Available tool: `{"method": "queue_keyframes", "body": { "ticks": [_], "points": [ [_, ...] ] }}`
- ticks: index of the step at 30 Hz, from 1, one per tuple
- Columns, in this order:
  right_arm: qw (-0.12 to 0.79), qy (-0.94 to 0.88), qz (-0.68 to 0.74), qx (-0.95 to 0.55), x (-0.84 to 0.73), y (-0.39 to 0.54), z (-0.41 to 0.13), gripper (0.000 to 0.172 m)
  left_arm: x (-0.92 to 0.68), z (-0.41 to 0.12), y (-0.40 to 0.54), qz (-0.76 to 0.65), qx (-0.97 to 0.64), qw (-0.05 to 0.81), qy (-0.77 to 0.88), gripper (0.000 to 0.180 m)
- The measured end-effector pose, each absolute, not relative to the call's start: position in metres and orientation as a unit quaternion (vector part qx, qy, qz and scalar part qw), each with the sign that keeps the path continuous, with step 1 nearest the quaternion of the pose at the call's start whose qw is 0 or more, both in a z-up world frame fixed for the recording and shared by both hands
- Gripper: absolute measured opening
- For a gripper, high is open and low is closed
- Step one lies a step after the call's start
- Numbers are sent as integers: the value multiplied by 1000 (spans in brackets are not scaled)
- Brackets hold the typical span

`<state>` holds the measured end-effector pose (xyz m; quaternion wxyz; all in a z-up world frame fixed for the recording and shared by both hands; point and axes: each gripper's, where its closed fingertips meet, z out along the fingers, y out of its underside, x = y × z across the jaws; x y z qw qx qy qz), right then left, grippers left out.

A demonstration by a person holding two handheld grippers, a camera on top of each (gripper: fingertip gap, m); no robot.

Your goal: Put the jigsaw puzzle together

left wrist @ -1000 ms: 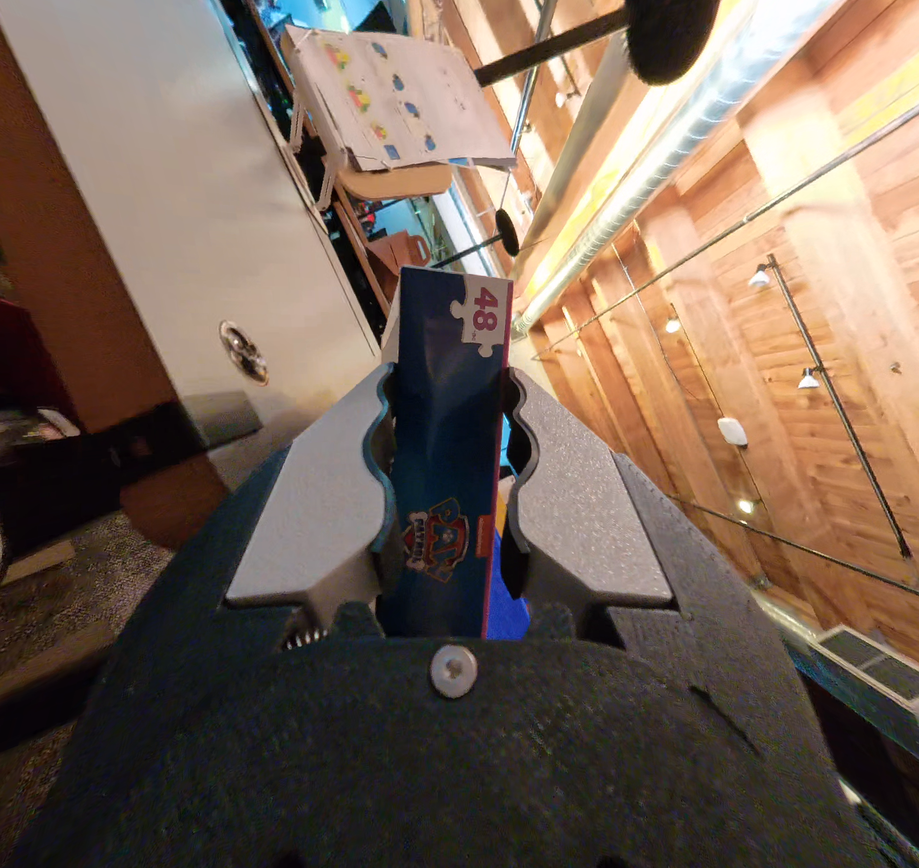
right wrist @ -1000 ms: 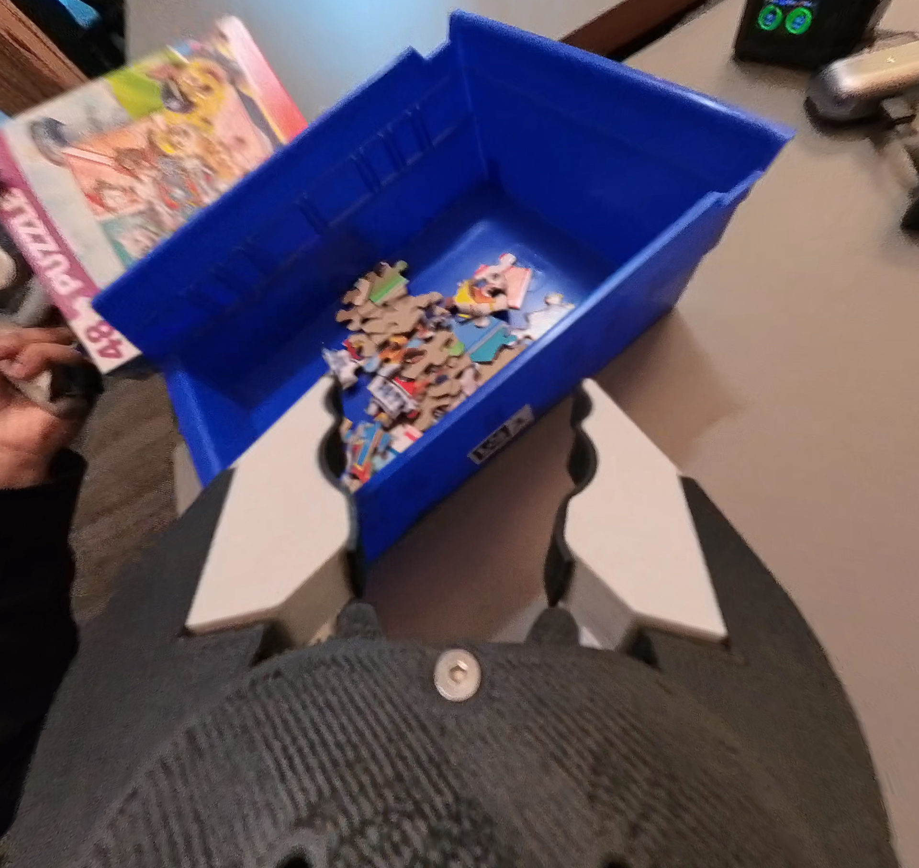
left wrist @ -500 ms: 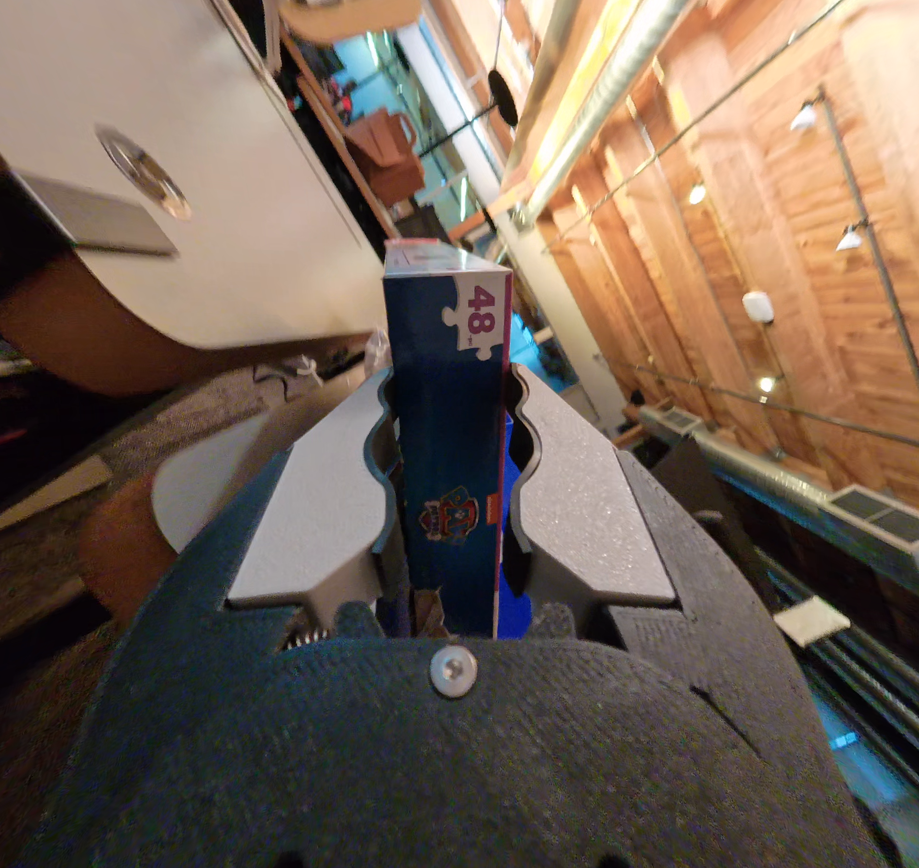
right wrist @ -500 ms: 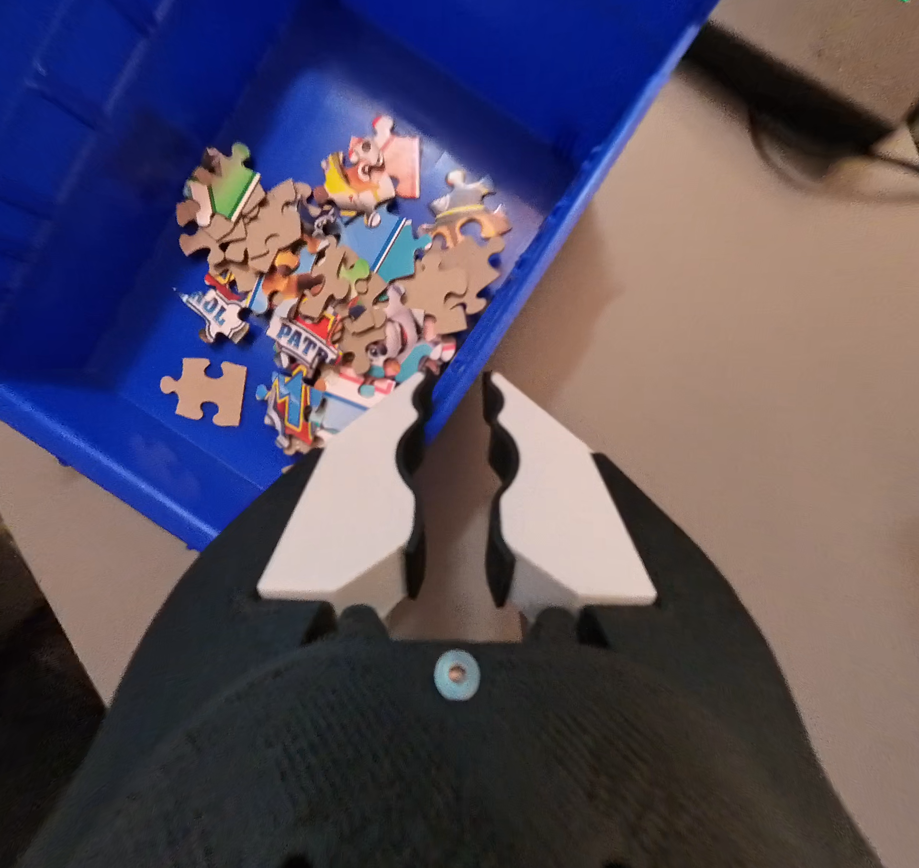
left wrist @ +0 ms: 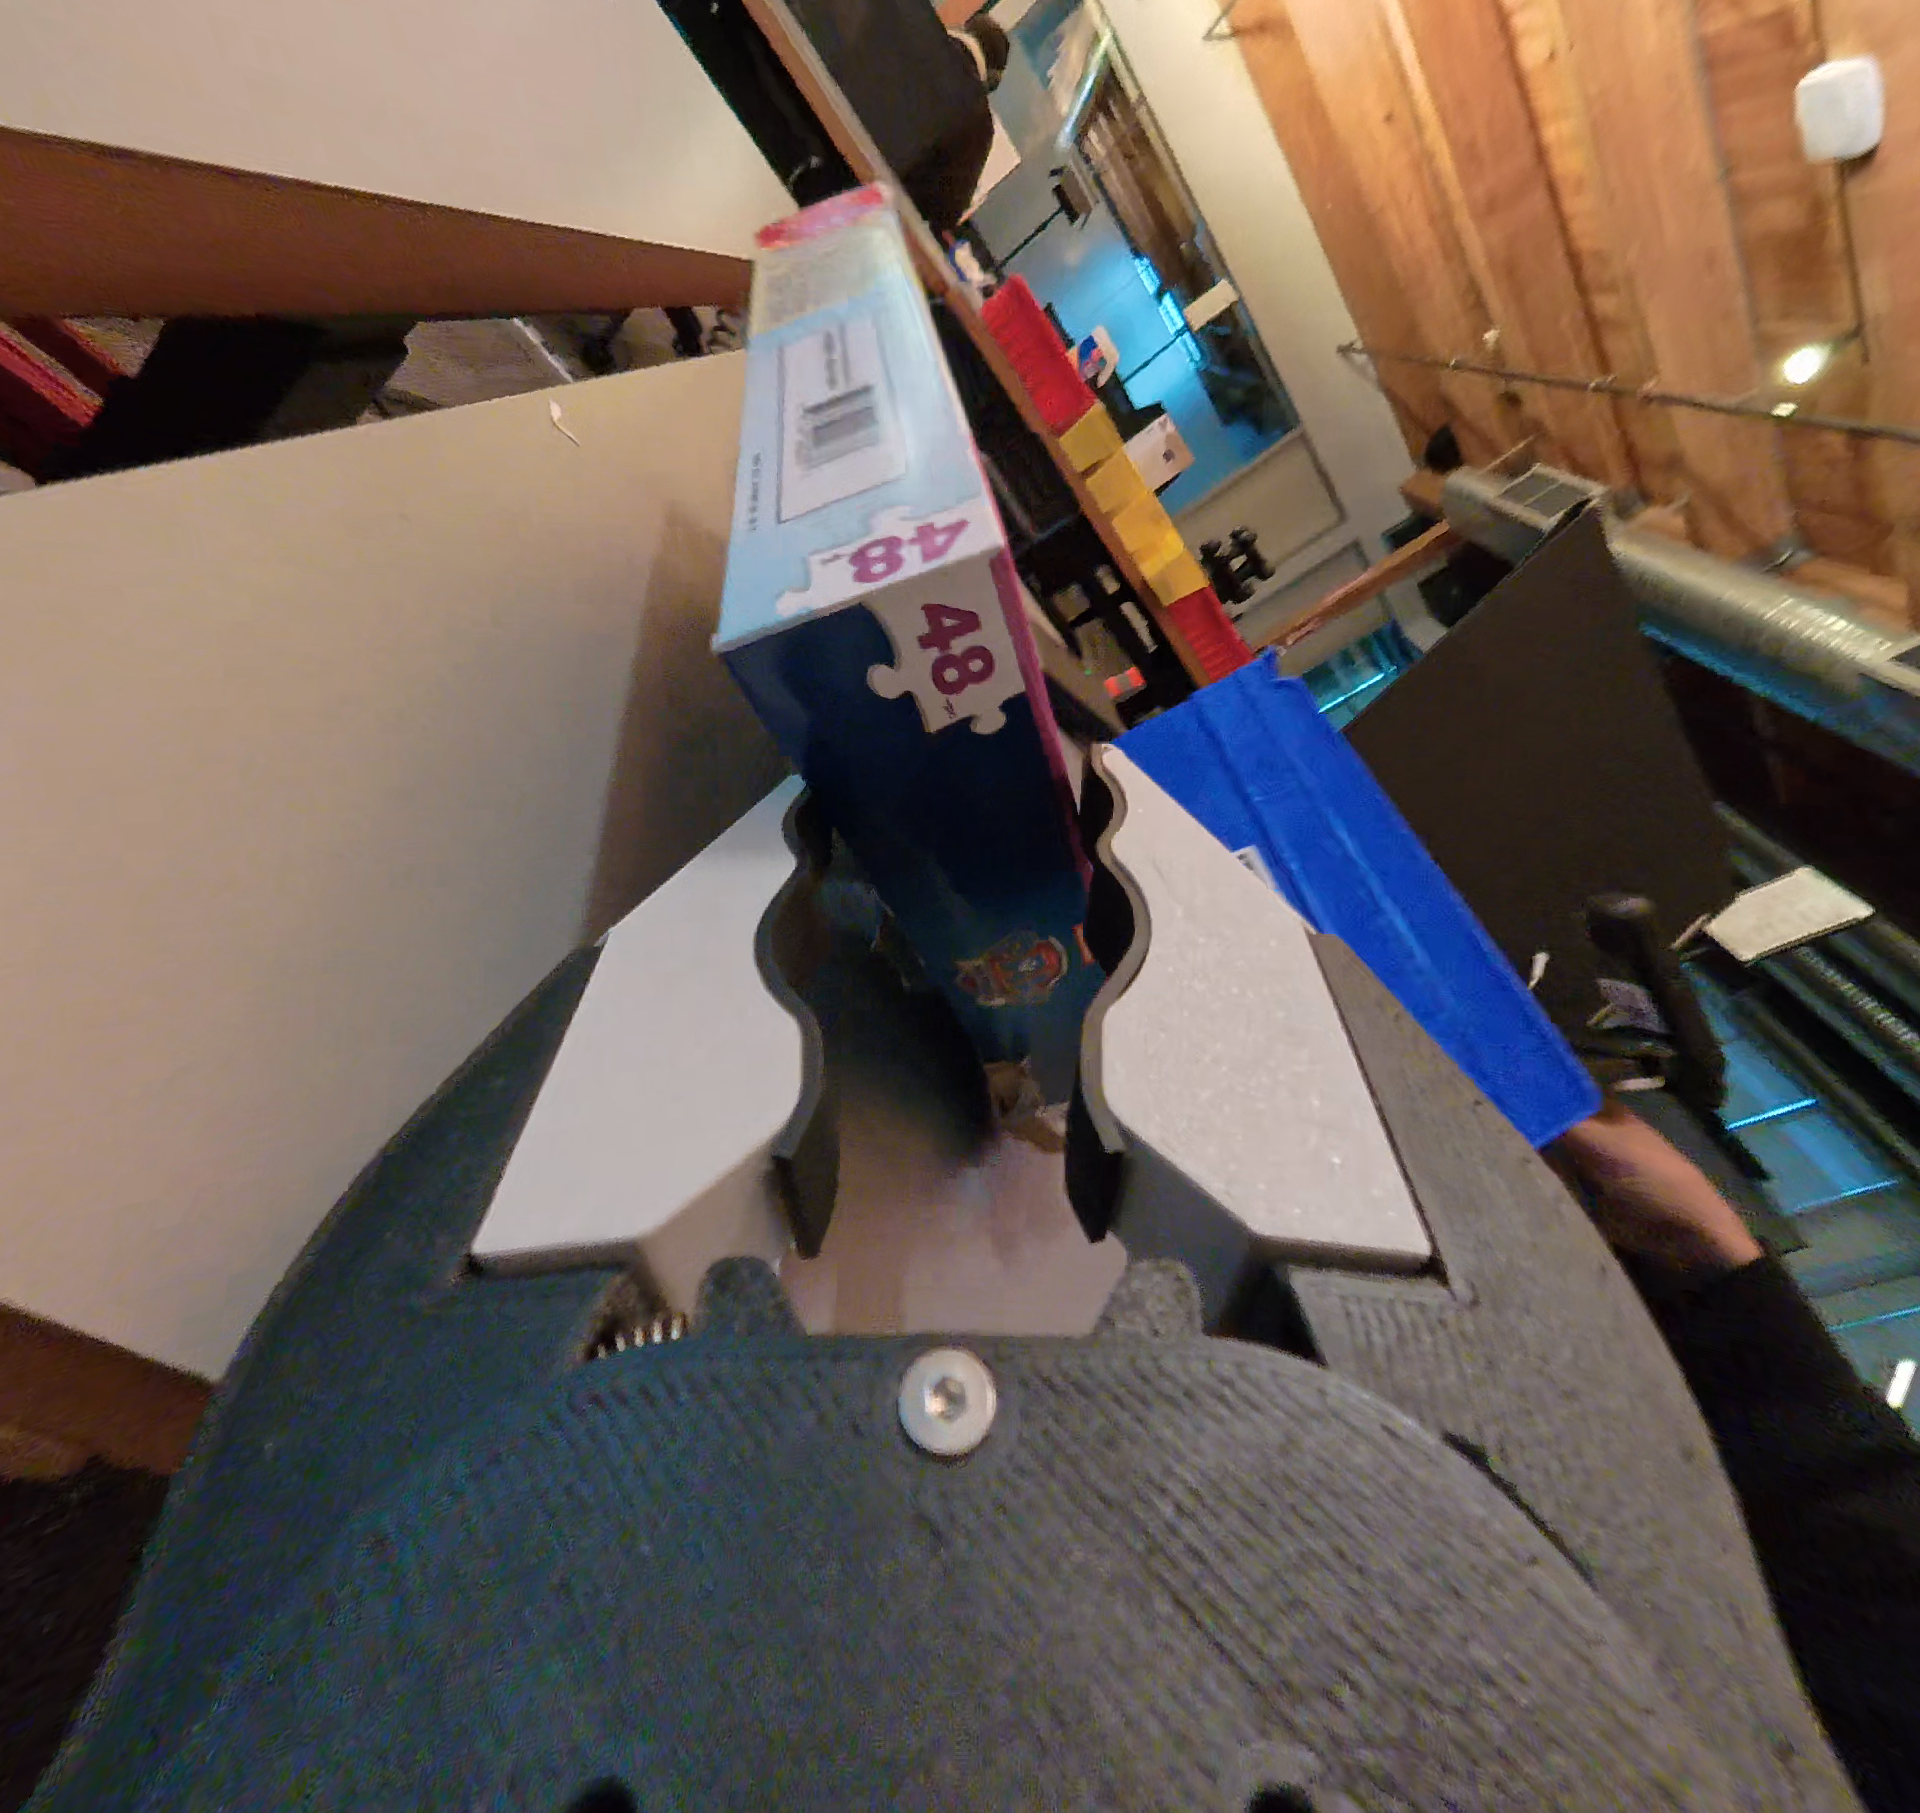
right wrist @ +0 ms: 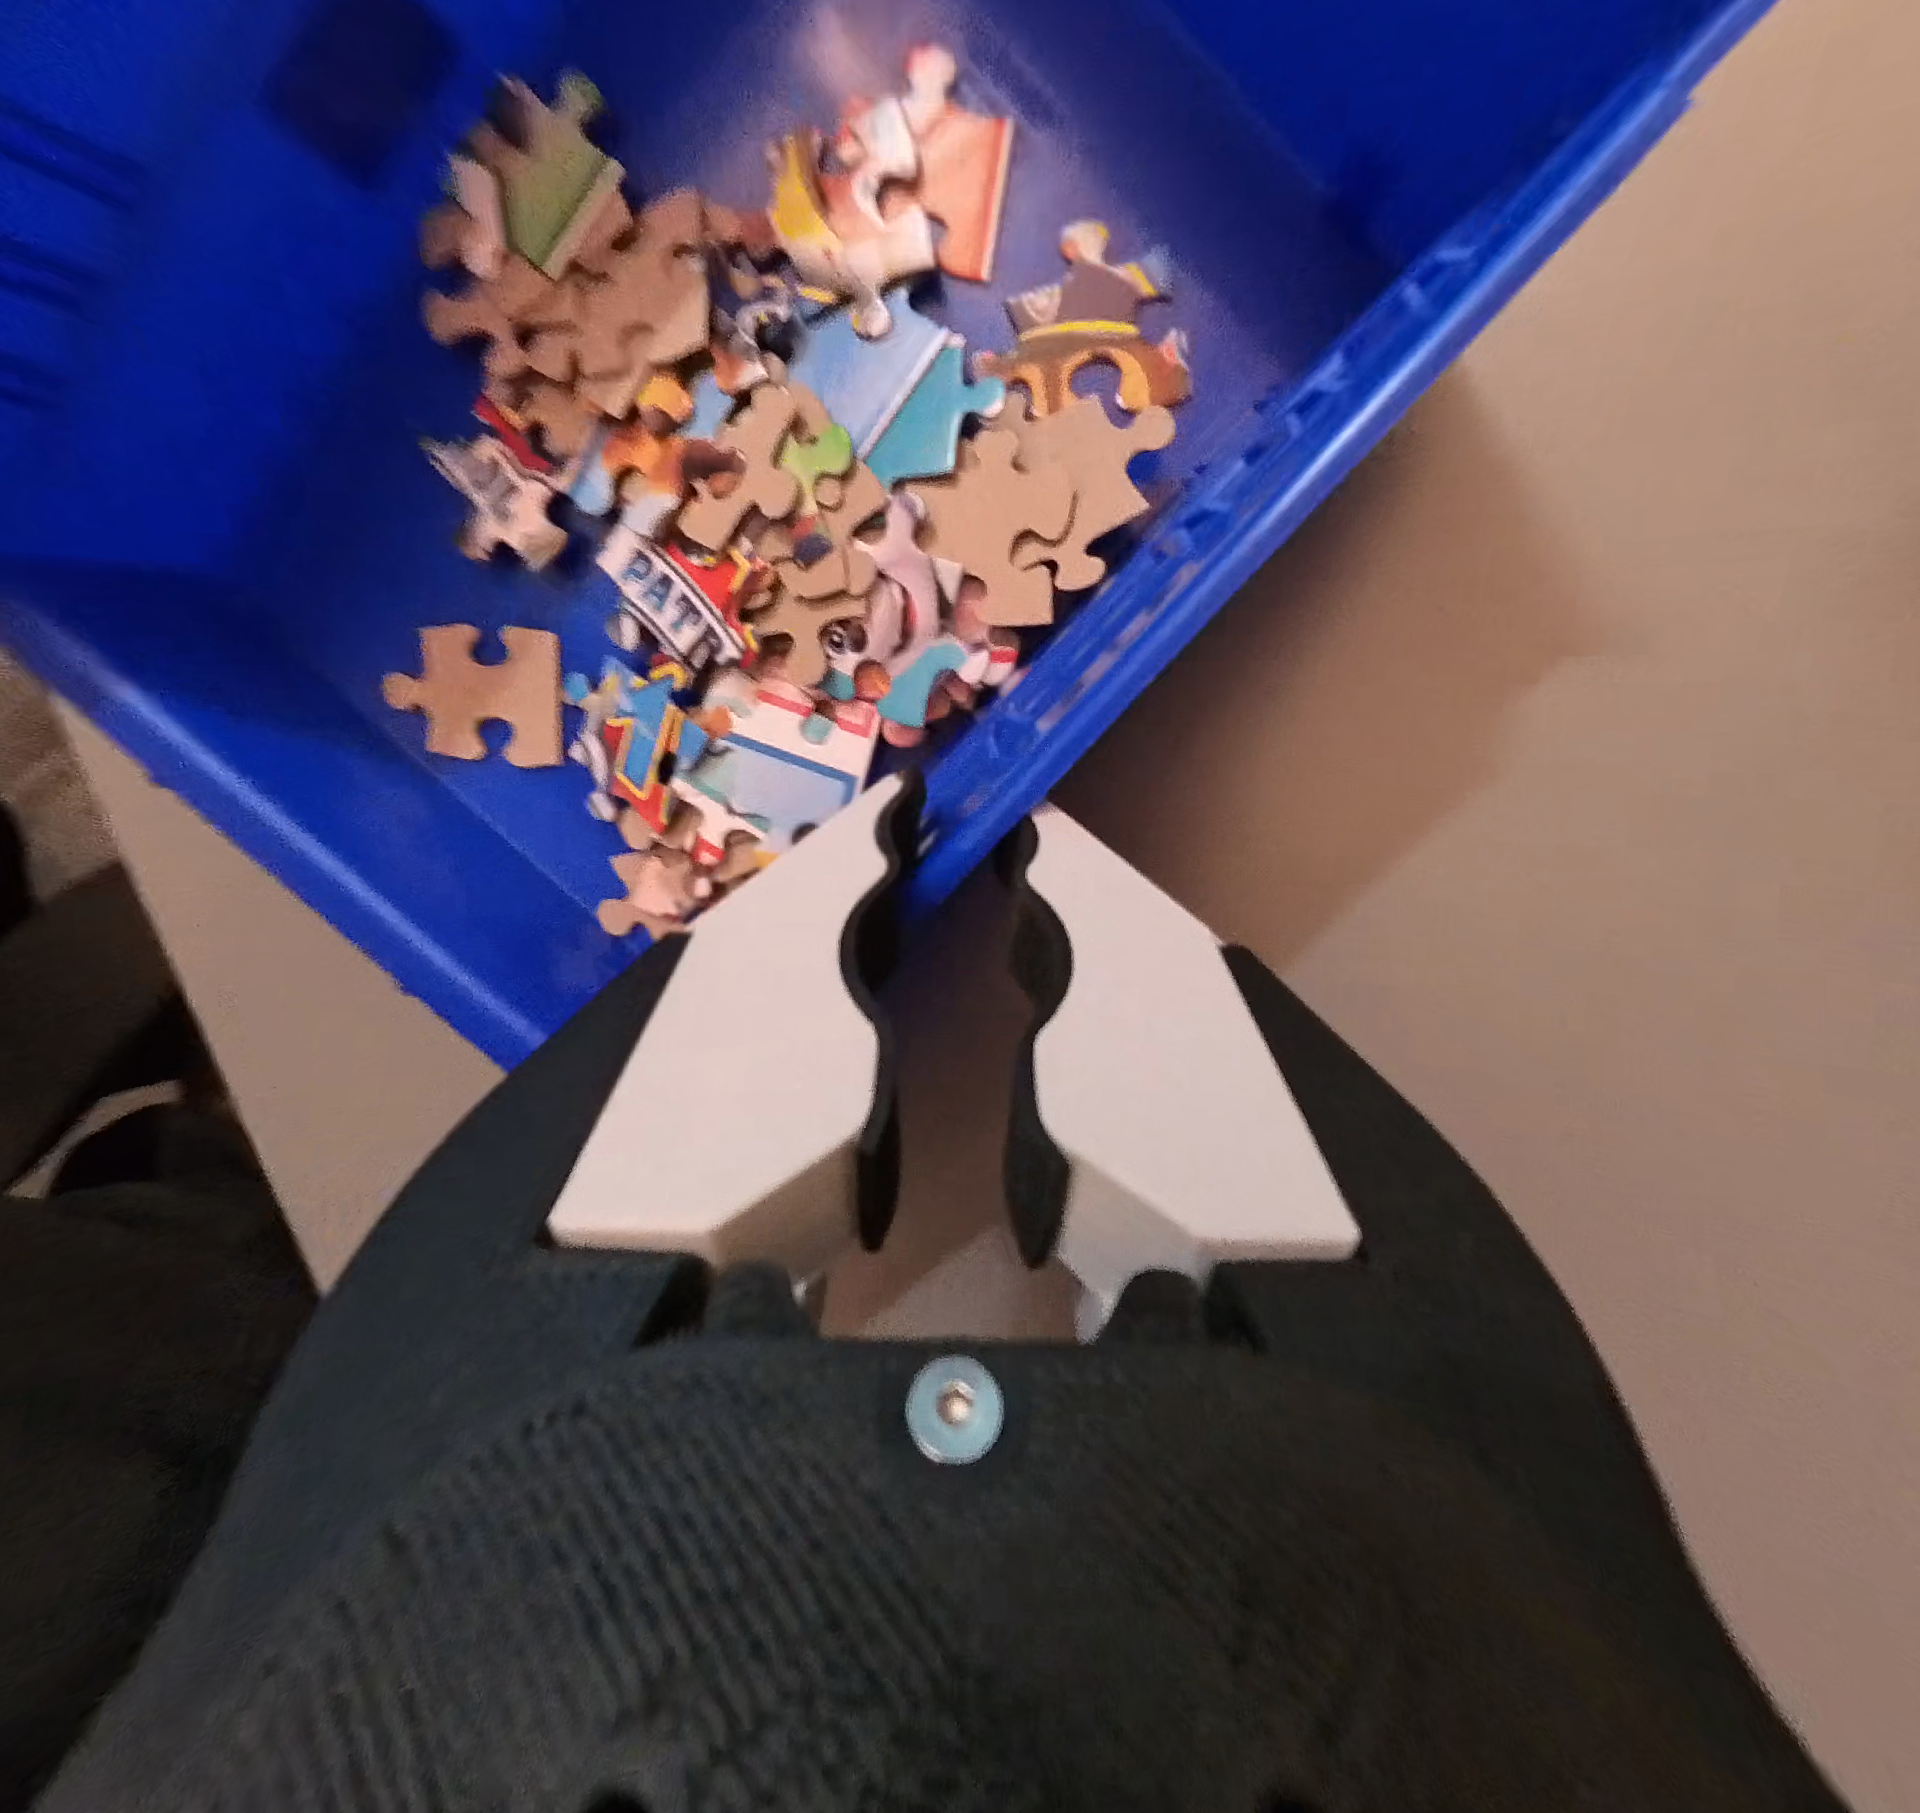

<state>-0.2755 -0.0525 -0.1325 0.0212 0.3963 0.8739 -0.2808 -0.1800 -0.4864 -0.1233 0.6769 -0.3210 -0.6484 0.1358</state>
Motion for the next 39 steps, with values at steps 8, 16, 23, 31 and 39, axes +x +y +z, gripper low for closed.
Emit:
{"method": "queue_keyframes", "body": {
  "ticks": [8, 16, 23, 31, 39],
  "points": [
    [-61, 910, -175, 372, -261, 21, -124, 11, -173, -136, -478, 150, -379, 635, -656, 59],
    [28, 883, -208, 420, -227, 47, -129, 33, -170, -144, -476, 169, -396, 603, -672, 71],
    [-27, 894, -123, 429, -217, 69, -160, 24, -158, -135, -503, 256, -416, 538, -687, 91],
    [-190, 876, -197, 397, -246, 86, -120, 4, -139, -121, -502, 283, -422, 535, -675, 85],
    [-402, 849, -113, 325, -249, 135, -30, 3, -132, -85, -473, 329, -430, 563, -624, 72]
  ]
}}
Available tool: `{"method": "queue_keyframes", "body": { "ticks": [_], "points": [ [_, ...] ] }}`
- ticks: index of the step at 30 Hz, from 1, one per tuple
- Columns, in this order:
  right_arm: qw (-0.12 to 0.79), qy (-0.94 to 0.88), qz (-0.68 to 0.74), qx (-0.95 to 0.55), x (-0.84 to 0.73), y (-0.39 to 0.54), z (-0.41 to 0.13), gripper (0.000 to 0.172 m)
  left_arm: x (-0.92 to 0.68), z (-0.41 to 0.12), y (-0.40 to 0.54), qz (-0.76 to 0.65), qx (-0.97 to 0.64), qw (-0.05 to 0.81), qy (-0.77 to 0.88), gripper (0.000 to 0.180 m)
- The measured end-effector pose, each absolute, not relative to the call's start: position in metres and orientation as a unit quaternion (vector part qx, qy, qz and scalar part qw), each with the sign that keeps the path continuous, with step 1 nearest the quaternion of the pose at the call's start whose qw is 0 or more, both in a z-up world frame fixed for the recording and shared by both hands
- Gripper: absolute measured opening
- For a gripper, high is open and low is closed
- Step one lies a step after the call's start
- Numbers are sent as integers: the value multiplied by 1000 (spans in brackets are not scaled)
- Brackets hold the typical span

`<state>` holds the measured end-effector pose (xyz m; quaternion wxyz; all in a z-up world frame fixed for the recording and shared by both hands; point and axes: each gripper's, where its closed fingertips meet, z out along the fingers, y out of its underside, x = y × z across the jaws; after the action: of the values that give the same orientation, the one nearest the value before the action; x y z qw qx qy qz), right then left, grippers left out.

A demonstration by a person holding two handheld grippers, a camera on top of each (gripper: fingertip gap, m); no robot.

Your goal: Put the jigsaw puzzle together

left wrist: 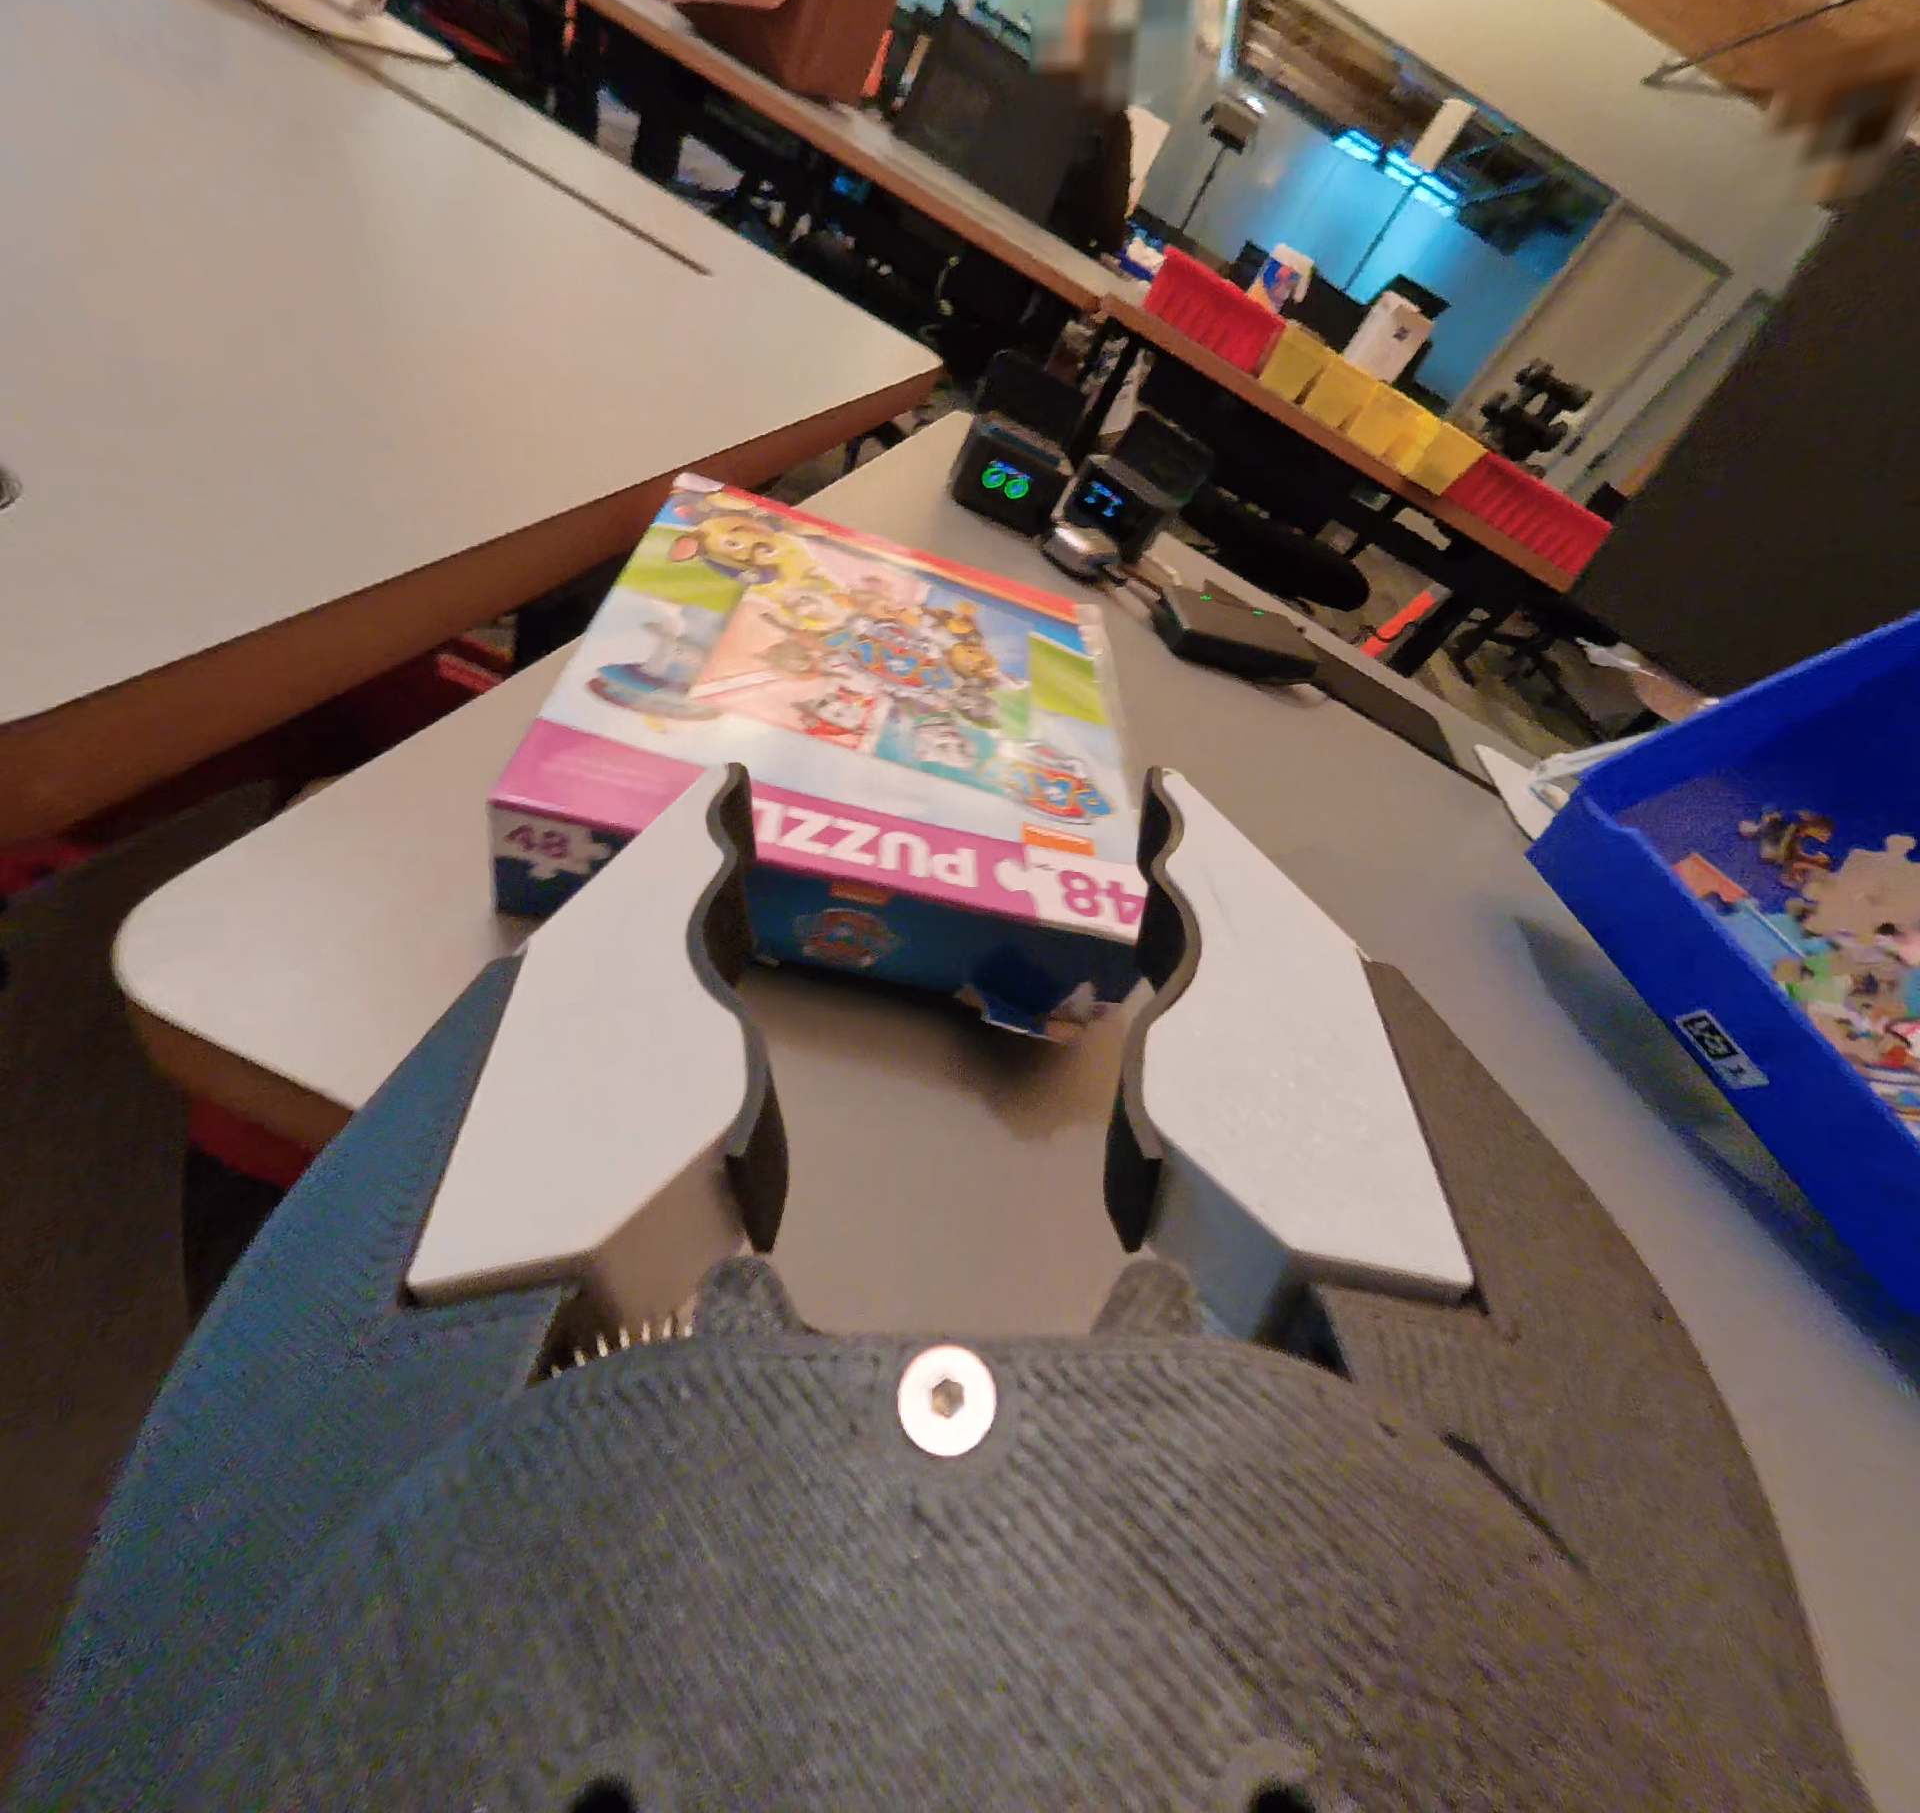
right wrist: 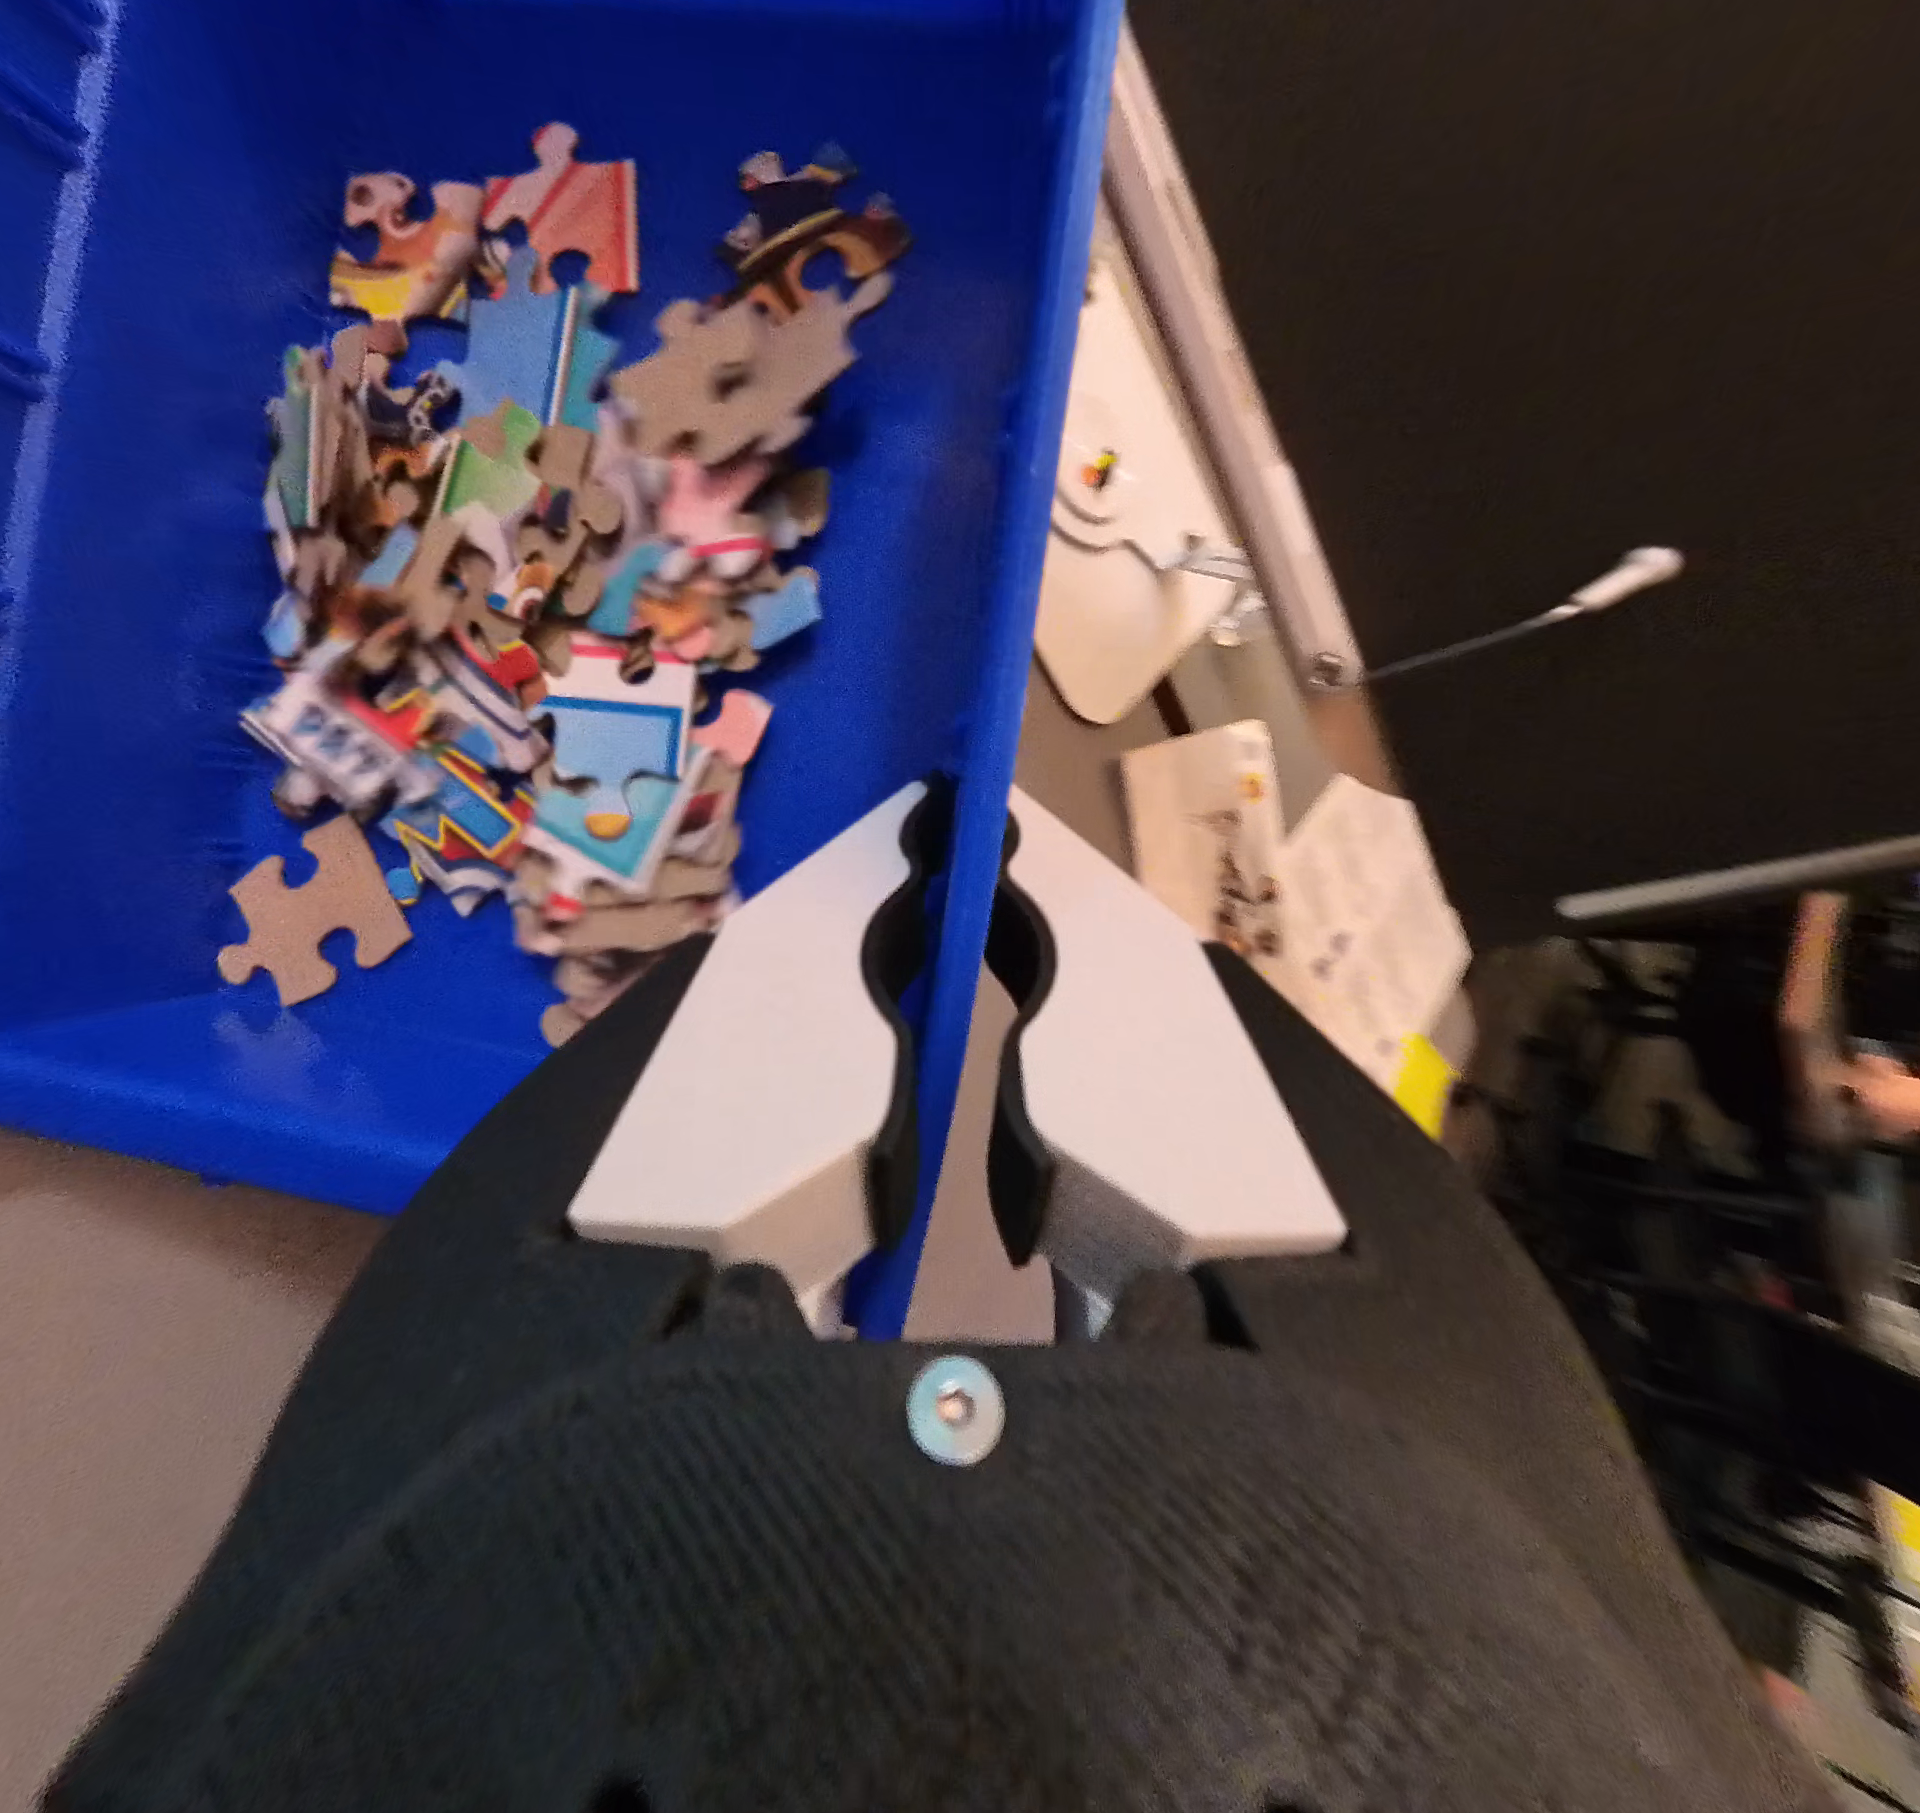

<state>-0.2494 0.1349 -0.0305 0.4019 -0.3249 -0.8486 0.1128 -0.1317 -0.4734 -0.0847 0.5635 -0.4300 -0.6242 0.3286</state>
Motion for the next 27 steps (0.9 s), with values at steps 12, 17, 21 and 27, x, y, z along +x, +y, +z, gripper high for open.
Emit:
{"method": "queue_keyframes", "body": {
  "ticks": [12, 17, 21, 27],
  "points": [
    [586, -792, -117, -126, -235, 160, 15, 4, -127, -53, -368, 358, -532, 562, -522, 67],
    [647, -747, -148, -47, -225, 150, 37, 4, -126, -62, -325, 308, -556, 584, -506, 67],
    [653, -740, -156, -37, -219, 151, 40, 4, -124, -68, -307, 292, -559, 590, -504, 66],
    [690, -707, -151, -10, -212, 154, 49, 3, -119, -70, -298, 274, -554, 602, -506, 65]
  ]
}}
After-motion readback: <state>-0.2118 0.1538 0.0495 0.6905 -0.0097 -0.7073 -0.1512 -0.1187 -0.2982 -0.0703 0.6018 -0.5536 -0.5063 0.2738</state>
